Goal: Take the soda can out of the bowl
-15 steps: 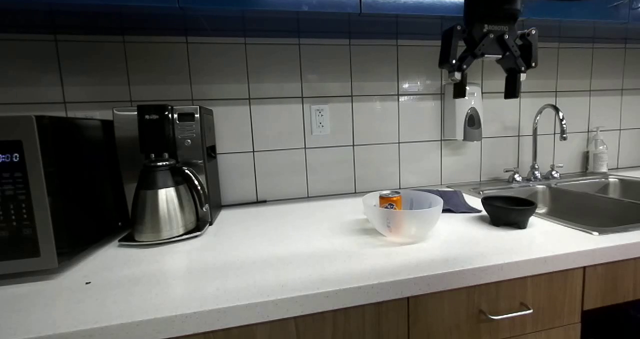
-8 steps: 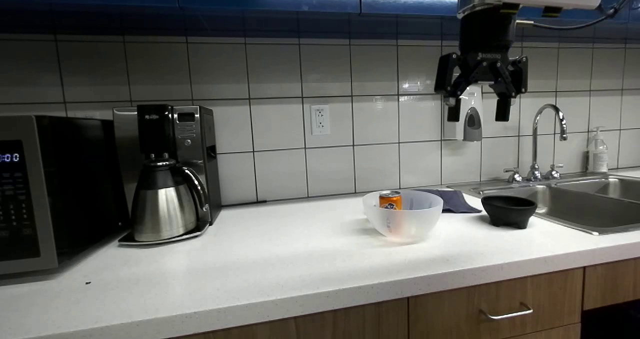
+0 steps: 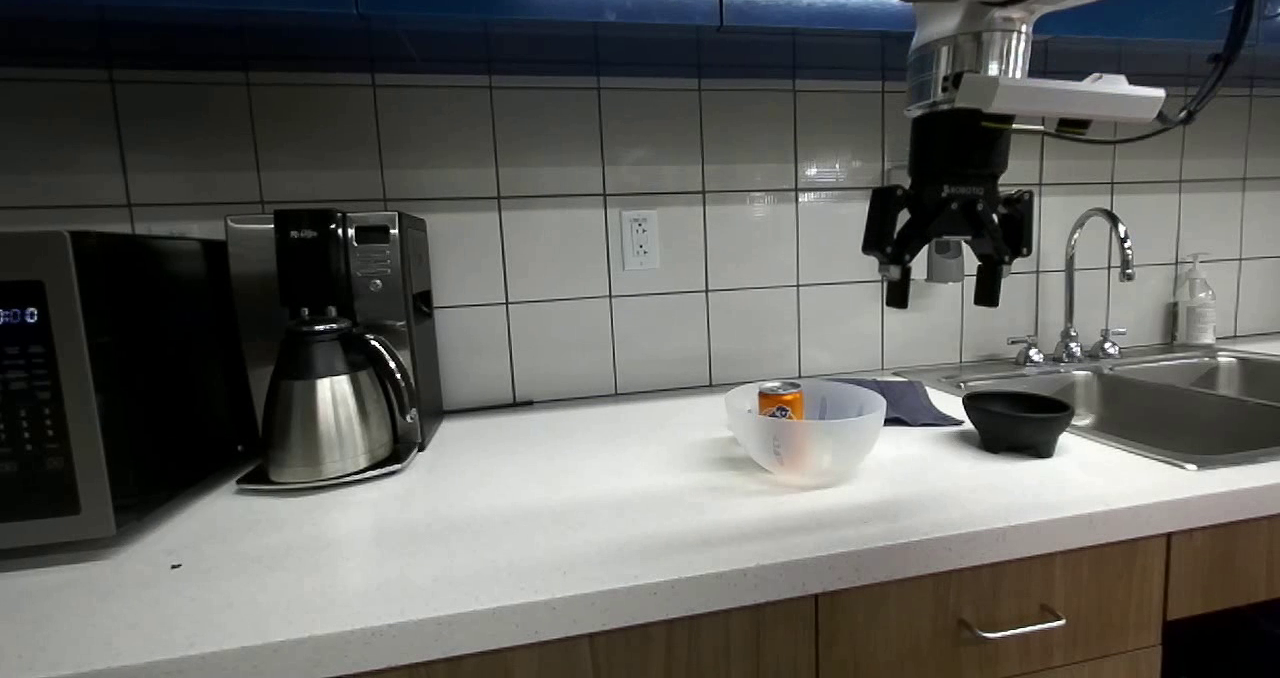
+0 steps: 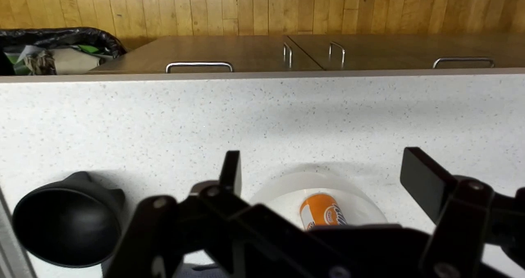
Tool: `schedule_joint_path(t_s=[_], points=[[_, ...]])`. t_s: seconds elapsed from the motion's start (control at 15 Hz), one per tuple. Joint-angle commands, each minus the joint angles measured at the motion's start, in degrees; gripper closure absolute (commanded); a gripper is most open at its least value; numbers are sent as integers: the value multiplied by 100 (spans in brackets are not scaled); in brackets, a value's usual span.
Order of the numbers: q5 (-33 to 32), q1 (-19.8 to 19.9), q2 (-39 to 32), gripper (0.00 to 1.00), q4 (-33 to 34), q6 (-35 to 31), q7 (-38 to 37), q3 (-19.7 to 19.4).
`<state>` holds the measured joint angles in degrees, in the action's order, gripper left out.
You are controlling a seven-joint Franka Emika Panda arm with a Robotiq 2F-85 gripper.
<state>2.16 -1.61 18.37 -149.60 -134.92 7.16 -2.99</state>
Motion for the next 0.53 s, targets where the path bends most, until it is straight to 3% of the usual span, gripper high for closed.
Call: schedule_joint_path(t_s=[0.0,0.47], points=[[230,-50,-700,0,352,-272,306,-53],[509,-70,-1871,0,1096,-505,374,131]])
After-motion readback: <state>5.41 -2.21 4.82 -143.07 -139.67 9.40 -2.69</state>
